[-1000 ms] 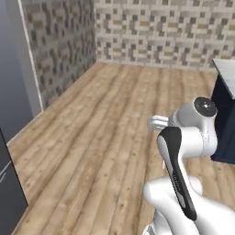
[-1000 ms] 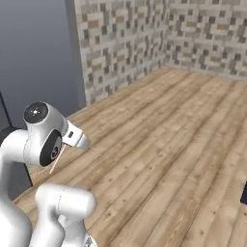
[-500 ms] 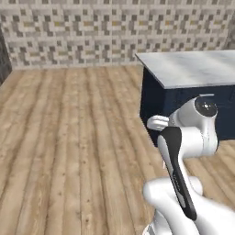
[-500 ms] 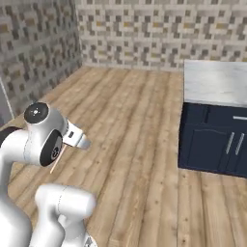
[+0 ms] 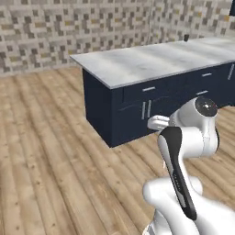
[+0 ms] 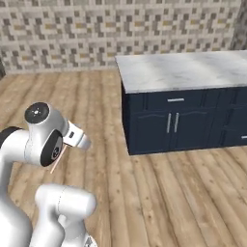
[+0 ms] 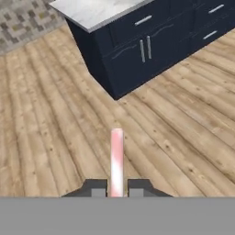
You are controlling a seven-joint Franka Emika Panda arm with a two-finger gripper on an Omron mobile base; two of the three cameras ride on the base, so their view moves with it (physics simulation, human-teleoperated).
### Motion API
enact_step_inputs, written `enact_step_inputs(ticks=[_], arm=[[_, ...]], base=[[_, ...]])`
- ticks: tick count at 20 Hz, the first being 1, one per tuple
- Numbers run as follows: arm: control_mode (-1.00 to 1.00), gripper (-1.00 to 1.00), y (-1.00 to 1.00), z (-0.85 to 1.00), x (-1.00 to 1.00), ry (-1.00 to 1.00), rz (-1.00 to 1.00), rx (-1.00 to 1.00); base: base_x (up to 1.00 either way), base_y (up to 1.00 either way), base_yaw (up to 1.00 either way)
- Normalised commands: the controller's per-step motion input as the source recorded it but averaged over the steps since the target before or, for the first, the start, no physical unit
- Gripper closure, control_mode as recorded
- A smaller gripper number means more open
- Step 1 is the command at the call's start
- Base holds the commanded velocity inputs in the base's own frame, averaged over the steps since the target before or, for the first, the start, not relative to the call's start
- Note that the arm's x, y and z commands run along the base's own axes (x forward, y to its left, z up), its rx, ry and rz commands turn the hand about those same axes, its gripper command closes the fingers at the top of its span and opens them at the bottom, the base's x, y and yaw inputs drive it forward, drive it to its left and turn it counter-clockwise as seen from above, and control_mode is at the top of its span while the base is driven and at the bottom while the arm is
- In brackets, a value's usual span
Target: Take a straw from the drawer in front and place it inside the glass cup on the dining counter.
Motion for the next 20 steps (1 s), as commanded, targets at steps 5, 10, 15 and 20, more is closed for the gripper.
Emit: enact_step_inputs(ticks=[5, 10, 15, 20], arm=[[1.0, 1.0, 0.0, 0.0, 0.0, 0.0, 0.0, 0.0], [1.0, 1.0, 0.0, 0.0, 0.0, 0.0, 0.0, 0.0], [1.0, 1.0, 0.0, 0.0, 0.0, 0.0, 0.0, 0.0], [1.0, 1.0, 0.0, 0.0, 0.0, 0.0, 0.0, 0.0]], base=[[0.12, -0.1, -0.45], [0.44, 0.41, -0.24], [0.73, 0.97, -0.19], [0.87, 1.0, -0.2]])
